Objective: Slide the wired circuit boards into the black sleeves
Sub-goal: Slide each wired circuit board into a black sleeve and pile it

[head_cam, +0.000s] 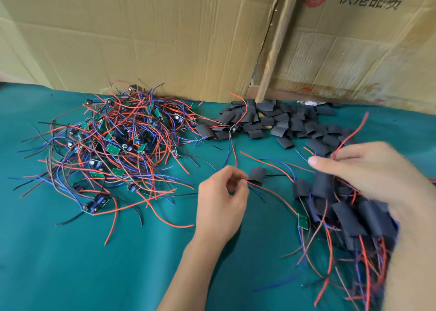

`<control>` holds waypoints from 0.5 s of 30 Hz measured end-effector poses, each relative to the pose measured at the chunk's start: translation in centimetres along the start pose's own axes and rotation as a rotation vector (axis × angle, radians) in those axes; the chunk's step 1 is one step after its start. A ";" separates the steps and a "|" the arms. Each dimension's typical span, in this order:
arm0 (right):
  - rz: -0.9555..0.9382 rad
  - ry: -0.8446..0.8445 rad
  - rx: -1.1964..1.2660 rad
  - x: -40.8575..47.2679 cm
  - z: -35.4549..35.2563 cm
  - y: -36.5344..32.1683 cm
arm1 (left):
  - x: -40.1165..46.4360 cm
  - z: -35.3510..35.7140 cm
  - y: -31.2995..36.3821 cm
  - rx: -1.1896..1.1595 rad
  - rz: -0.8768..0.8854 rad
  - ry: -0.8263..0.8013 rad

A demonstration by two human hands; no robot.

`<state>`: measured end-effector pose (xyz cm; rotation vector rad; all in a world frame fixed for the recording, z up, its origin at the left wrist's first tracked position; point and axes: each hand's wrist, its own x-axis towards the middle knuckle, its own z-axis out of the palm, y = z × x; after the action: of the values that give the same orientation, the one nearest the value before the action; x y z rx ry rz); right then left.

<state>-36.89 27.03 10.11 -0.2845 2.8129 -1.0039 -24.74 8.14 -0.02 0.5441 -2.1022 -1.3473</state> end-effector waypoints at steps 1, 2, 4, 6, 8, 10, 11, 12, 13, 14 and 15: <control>-0.010 0.095 0.017 0.0 -0.3 -0.3 | 0.0 0.0 -0.1 0.005 -0.004 0.009; -0.030 0.206 0.040 0.0 -0.4 -0.6 | 0.0 0.1 -0.1 0.010 -0.002 0.015; -0.125 0.385 0.063 -0.2 0.1 -2.1 | 0.0 0.2 -0.2 0.021 0.010 0.030; -0.242 0.365 0.073 -0.5 1.6 -3.9 | 0.0 0.3 -0.3 0.027 0.019 0.048; -0.292 0.176 0.045 -0.5 4.2 -5.1 | 0.1 0.4 -0.5 0.050 0.042 0.067; -0.290 -0.037 -0.064 -0.1 7.3 -5.5 | 0.1 0.4 -0.7 0.094 0.058 0.080; -0.285 -0.107 -0.143 0.0 8.8 -5.4 | 0.2 0.4 -0.7 0.106 0.057 0.087; -0.287 -0.144 -0.216 0.1 10.1 -5.3 | 0.2 0.4 -0.7 0.103 0.054 0.096; -0.288 -0.159 -0.271 0.2 11.0 -5.1 | 0.2 0.4 -0.7 0.094 0.051 0.102; -0.287 -0.159 -0.294 0.4 11.6 -4.8 | 0.3 0.4 -0.7 0.087 0.048 0.101; -0.284 -0.150 -0.295 0.6 11.7 -4.7 | 0.3 0.4 -0.6 0.086 0.046 0.097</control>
<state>-34.53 16.19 4.05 -0.7768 2.8252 -0.5745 -25.15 7.97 -0.67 0.5815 -2.0880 -1.1863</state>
